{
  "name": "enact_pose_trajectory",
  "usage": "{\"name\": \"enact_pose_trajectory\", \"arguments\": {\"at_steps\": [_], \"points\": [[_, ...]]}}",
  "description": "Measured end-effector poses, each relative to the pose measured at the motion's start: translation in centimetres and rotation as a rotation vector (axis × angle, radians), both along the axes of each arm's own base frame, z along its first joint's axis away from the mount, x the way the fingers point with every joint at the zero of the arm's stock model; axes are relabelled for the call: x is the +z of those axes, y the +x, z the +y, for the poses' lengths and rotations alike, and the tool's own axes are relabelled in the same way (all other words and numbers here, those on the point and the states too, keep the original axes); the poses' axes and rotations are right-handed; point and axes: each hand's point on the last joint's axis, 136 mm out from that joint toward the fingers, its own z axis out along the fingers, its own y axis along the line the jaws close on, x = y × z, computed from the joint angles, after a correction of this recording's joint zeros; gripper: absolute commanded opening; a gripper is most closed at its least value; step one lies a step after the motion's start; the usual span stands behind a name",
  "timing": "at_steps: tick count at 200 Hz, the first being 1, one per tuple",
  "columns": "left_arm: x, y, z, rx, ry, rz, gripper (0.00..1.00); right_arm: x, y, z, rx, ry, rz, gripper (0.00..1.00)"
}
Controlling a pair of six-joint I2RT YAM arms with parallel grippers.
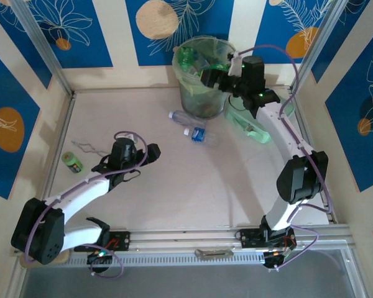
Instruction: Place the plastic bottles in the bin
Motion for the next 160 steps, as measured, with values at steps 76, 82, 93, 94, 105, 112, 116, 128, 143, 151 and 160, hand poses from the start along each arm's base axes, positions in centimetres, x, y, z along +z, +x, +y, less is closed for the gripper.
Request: {"name": "enact_pose_trajectory", "arguments": {"at_steps": [76, 82, 93, 94, 105, 112, 116, 128, 143, 151, 160], "points": [[0.7, 1.0, 1.5, 0.047, -0.017, -0.025, 1.0, -12.5, -7.9, 5.8, 0.292, -0.404, 0.213, 0.95], [0.7, 0.9, 1.6, 0.049, -0.019, -0.028, 1.0, -13.3, -7.8, 5.7, 0.296, -0.441, 0.222, 0.96], [0.8, 0.7, 1.8, 0.055, -0.022, -0.032, 1.0, -14.9, -7.6, 5.6, 0.301, -0.508, 0.242, 0.96], [0.8, 0.6, 1.9, 0.055, -0.022, -0.033, 1.0, -15.1, -7.5, 5.5, 0.301, -0.516, 0.245, 0.96], [0.7, 0.4, 2.1, 0.059, -0.024, -0.036, 1.0, -16.6, -7.3, 5.3, 0.309, -0.585, 0.265, 0.96], [0.7, 0.2, 2.2, 0.06, -0.024, -0.036, 1.0, -17.7, -7.0, 5.1, 0.311, -0.631, 0.277, 0.96], [0.6, 0.1, 2.3, 0.061, -0.024, -0.036, 1.0, -18.1, -7.0, 5.0, 0.312, -0.652, 0.284, 0.96], [0.4, -0.1, 2.4, 0.063, -0.025, -0.03, 1.0, -19.5, -6.5, 4.7, 0.317, -0.73, 0.3, 0.96], [0.1, -0.2, 2.5, 0.068, -0.026, -0.024, 1.0, -21.0, -5.9, 4.3, 0.319, -0.814, 0.307, 0.96], [0.0, -0.2, 2.5, 0.07, -0.028, -0.021, 1.0, -21.6, -5.7, 4.2, 0.324, -0.856, 0.306, 0.96], [0.0, -0.2, 2.5, 0.073, -0.03, -0.019, 1.0, -22.3, -5.4, 4.0, 0.331, -0.903, 0.302, 0.97]]}}
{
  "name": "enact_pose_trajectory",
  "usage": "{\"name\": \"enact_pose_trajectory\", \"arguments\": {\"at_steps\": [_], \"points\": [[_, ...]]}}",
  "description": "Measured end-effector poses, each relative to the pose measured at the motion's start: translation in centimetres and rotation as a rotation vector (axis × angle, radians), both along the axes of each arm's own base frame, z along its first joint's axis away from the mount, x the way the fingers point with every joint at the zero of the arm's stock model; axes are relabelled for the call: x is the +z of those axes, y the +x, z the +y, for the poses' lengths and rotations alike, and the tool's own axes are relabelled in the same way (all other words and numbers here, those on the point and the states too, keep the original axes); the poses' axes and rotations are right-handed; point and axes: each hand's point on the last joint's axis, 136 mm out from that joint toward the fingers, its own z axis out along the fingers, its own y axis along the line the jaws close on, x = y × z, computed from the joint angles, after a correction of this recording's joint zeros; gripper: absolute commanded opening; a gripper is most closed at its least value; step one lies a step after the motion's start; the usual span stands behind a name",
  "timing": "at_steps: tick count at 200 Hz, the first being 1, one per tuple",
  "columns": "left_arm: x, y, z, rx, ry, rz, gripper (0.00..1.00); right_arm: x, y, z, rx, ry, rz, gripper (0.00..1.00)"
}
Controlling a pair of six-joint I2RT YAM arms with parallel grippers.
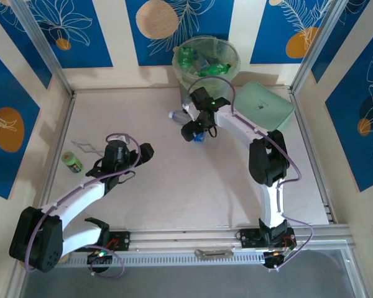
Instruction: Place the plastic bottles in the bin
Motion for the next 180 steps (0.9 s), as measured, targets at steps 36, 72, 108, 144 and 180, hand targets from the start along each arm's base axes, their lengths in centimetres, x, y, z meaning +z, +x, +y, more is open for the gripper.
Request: {"name": "enact_pose_trajectory", "arguments": {"at_steps": [36, 72, 108, 144, 180], "points": [[0.0, 0.0, 0.0, 0.005, -0.006, 0.003, 1.0, -1.9, 0.9, -0.3, 0.062, -0.137, -0.03, 0.97], [-0.3, -0.1, 0.1, 0.006, -0.006, 0.009, 1.0, -3.5, 1.2, -0.6, 0.09, -0.209, -0.021, 0.97], [-0.6, -0.3, 0.1, 0.007, -0.004, 0.015, 1.0, -4.8, 0.9, -0.9, 0.1, -0.249, -0.004, 0.96], [-0.6, -0.3, 0.1, 0.007, -0.005, 0.014, 1.0, -6.5, -0.3, -1.3, 0.112, -0.274, 0.039, 0.93], [-0.5, -0.3, 0.1, 0.003, -0.008, 0.014, 1.0, -8.1, -1.8, -1.6, 0.125, -0.298, 0.084, 0.89]]}}
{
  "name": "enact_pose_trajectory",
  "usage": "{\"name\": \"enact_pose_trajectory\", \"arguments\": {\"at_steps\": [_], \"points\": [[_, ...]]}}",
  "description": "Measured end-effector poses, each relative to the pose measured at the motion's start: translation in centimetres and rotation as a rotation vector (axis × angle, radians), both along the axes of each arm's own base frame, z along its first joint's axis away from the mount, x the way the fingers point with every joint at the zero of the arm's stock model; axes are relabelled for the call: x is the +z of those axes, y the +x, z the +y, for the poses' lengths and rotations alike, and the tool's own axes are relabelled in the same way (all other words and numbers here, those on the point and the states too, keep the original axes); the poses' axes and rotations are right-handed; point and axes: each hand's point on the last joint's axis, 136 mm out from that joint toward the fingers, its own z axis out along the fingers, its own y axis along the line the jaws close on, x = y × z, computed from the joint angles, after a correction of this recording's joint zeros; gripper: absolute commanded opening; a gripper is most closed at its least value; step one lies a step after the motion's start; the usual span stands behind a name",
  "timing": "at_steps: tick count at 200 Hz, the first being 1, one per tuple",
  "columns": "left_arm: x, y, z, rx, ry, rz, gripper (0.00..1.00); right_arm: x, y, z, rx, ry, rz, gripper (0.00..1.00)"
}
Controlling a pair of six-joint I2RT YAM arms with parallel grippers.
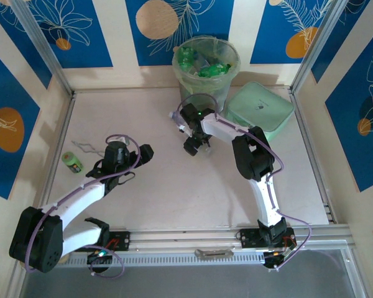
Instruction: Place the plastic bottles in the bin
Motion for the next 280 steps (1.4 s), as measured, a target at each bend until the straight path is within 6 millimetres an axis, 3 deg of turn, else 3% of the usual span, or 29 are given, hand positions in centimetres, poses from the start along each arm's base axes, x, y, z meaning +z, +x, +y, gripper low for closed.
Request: {"name": "enact_pose_trajectory", "arguments": {"at_steps": [81, 129, 176, 211, 245, 280], "points": [[0.1, 0.1, -0.3, -0.009, -0.013, -0.003, 1.0, -0.8, -0.4, 0.3, -0.017, 0.009, 0.023, 0.63], [0.1, 0.1, -0.3, -0.009, -0.014, -0.003, 1.0, -0.6, -0.4, 0.6, -0.013, 0.013, 0.02, 0.53], [0.1, 0.1, -0.3, -0.007, -0.015, -0.002, 1.0, -0.5, -0.5, 0.9, -0.008, 0.02, 0.02, 0.53], [0.1, 0.1, -0.3, -0.007, -0.015, -0.002, 1.0, 0.0, -1.2, 2.4, 0.0, 0.08, 0.036, 0.52], [0.1, 0.1, -0.3, -0.007, -0.015, -0.002, 1.0, 3.5, -1.5, 5.3, 0.025, 0.201, 0.009, 0.52], [0.0, 0.1, -0.3, -0.008, -0.016, -0.002, 1.0, 10.9, -0.9, 8.5, 0.058, 0.403, -0.082, 0.51]]}}
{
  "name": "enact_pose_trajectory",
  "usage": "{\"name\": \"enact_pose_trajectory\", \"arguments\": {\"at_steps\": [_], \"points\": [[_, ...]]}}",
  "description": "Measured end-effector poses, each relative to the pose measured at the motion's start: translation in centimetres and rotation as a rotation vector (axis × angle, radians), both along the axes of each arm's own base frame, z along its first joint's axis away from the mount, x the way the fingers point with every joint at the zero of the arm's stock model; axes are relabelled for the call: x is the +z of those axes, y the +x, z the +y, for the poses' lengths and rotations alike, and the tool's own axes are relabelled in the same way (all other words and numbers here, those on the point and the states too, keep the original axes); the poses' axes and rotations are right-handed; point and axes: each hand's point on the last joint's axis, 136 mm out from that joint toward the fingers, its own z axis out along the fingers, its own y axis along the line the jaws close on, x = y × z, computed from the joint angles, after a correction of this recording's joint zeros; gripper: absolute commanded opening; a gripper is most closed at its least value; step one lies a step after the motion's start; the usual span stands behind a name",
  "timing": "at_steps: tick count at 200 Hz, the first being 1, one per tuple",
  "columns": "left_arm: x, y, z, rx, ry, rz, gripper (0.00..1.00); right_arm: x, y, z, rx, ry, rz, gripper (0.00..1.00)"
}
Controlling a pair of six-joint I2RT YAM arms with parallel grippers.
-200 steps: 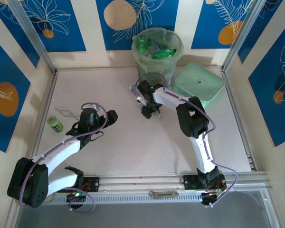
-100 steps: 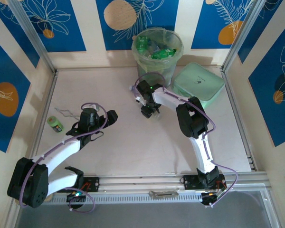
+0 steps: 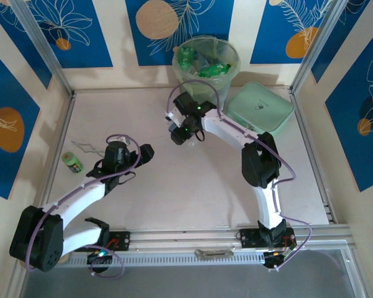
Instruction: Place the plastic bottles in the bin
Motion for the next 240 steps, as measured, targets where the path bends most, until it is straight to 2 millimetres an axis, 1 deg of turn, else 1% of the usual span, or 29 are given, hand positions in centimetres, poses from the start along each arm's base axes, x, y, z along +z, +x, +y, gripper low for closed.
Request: {"name": "enact_pose_trajectory", "arguments": {"at_steps": [22, 52, 66, 81, 93, 107, 130, 144, 158, 179, 192, 207, 220, 240], "points": [[-0.2, -0.1, 0.0, 0.0, 0.001, 0.003, 1.0, 4.9, 0.2, 1.4, 0.014, 0.129, -0.062, 0.5], [-0.7, -0.4, 0.0, -0.006, 0.002, 0.014, 1.0, 10.4, 0.3, 2.6, 0.03, 0.287, -0.11, 0.49], [-0.7, -0.4, 0.0, -0.006, 0.001, 0.014, 1.0, 12.5, 0.5, 2.7, 0.029, 0.355, -0.125, 0.49], [-0.6, -0.4, -0.1, -0.01, -0.003, 0.01, 1.0, 14.7, 1.1, 2.2, 0.013, 0.423, -0.14, 0.49], [-0.5, -0.4, -0.2, -0.016, -0.009, 0.005, 1.0, 16.5, 1.9, 1.6, -0.015, 0.478, -0.16, 0.49], [-0.4, -0.4, -0.5, -0.028, -0.02, -0.001, 1.0, 18.5, 3.3, 0.3, -0.065, 0.542, -0.186, 0.48], [-0.3, -0.2, -1.1, -0.053, -0.041, -0.008, 1.0, 21.2, 6.4, -2.7, -0.181, 0.632, -0.23, 0.48], [-0.5, -0.2, -1.4, -0.069, -0.051, -0.004, 1.0, 22.7, 7.9, -4.4, -0.246, 0.676, -0.252, 0.48], [-0.8, -0.2, -1.7, -0.082, -0.057, 0.004, 1.0, 24.6, 9.8, -6.2, -0.313, 0.725, -0.293, 0.48], [-1.0, -0.2, -2.1, -0.098, -0.067, 0.01, 1.0, 27.3, 12.3, -8.1, -0.388, 0.795, -0.353, 0.48], [-1.2, -0.2, -2.2, -0.106, -0.07, 0.017, 1.0, 28.6, 13.9, -9.1, -0.434, 0.836, -0.381, 0.48], [-1.4, -0.2, -2.4, -0.112, -0.072, 0.023, 1.0, 29.3, 15.8, -10.2, -0.494, 0.884, -0.387, 0.48], [-1.5, -0.2, -2.5, -0.116, -0.073, 0.024, 1.0, 29.2, 17.3, -11.0, -0.548, 0.93, -0.366, 0.47], [-1.6, -0.1, -2.5, -0.119, -0.074, 0.024, 1.0, 27.9, 19.6, -12.0, -0.636, 0.994, -0.309, 0.48]]}}
